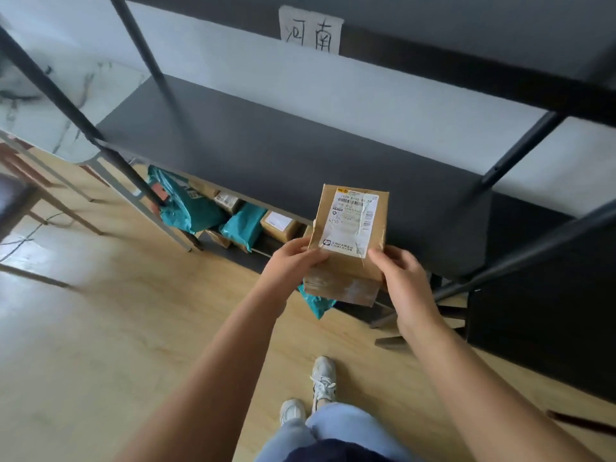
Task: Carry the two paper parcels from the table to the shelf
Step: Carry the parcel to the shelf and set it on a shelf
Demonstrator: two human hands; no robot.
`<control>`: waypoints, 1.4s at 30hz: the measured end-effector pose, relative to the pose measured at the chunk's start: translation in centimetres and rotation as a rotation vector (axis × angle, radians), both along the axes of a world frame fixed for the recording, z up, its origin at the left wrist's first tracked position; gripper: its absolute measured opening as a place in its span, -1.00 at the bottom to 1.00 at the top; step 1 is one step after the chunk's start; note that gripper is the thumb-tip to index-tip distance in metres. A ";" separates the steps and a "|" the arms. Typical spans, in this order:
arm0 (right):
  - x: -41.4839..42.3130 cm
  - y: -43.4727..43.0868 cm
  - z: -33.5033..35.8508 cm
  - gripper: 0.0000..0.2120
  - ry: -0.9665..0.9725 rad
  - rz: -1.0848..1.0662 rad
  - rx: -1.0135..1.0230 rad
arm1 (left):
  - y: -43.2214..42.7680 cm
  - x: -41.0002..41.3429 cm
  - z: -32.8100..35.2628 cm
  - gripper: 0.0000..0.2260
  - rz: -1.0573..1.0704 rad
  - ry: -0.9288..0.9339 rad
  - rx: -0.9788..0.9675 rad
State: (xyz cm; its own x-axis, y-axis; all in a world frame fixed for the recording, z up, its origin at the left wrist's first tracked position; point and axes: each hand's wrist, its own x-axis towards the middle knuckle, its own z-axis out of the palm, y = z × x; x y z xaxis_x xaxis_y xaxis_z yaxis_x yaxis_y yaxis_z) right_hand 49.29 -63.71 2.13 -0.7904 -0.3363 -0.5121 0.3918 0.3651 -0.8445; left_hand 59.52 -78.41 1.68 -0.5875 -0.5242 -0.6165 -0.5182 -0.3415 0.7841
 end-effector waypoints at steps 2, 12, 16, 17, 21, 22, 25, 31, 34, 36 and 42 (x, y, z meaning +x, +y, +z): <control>-1.5 -1.2 -0.1 -0.66 0.013 -0.027 -0.003 | -1.4 -1.9 0.0 -0.50 -0.003 0.000 -0.028; -7.5 -6.9 -0.1 -0.63 0.053 -0.032 0.069 | -6.8 -9.0 -0.3 -0.69 -0.049 -0.010 -0.164; -7.2 -8.0 0.1 -0.54 0.044 0.012 0.077 | -8.3 -10.0 0.0 -0.64 -0.140 -0.007 -0.164; -6.9 -8.3 0.2 -0.51 0.042 0.005 0.084 | -8.5 -10.1 0.2 -0.62 -0.166 -0.002 -0.179; -5.4 -9.1 -0.2 -0.41 0.071 -0.099 0.093 | -8.9 -9.5 0.5 -0.59 -0.179 0.037 -0.278; -5.0 -9.3 -0.2 -0.41 0.081 -0.113 0.093 | -9.1 -9.3 0.3 -0.57 -0.166 0.047 -0.295; -4.2 -9.7 -0.1 -0.43 0.105 -0.110 0.109 | -9.4 -8.7 -0.2 -0.60 -0.219 0.036 -0.355; -4.9 -10.4 0.0 -0.41 0.126 -0.053 0.148 | -10.3 -9.8 -0.8 -0.48 -0.399 0.025 -0.435; -5.7 -10.6 0.0 -0.40 0.151 -0.003 0.200 | -10.3 -10.5 -0.5 -0.43 -0.463 -0.005 -0.488; -6.1 -10.5 -0.2 -0.39 0.165 0.027 0.228 | -10.4 -10.7 -0.3 -0.38 -0.510 -0.032 -0.505; -5.5 -9.7 0.1 -0.36 0.198 -0.015 0.284 | -9.5 -9.0 0.2 -0.45 -0.547 -0.092 -0.559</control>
